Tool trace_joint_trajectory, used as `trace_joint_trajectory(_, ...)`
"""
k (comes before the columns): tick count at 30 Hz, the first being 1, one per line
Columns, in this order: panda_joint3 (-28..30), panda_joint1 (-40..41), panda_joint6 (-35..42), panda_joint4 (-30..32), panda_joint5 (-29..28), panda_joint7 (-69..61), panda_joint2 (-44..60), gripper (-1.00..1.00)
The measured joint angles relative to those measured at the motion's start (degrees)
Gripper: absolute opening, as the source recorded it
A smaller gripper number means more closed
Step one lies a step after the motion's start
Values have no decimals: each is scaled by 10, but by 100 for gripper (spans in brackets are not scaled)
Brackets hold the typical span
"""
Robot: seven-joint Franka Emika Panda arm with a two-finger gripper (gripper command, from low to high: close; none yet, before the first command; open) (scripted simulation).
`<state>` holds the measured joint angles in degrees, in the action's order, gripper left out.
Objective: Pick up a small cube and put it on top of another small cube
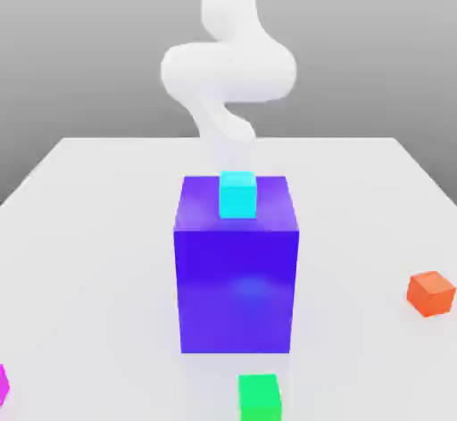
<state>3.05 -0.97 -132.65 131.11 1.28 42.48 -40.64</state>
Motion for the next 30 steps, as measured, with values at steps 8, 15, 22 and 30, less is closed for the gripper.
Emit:
trace_joint_trajectory(8,102,-29,-28,-22,55,-120,167,0)
trace_joint_trajectory(15,174,-32,-51,-41,125,-238,313,0)
trace_joint_trajectory(22,198,14,-73,-60,190,-353,460,0)
trace_joint_trajectory(30,209,72,-110,-79,211,-449,612,0)
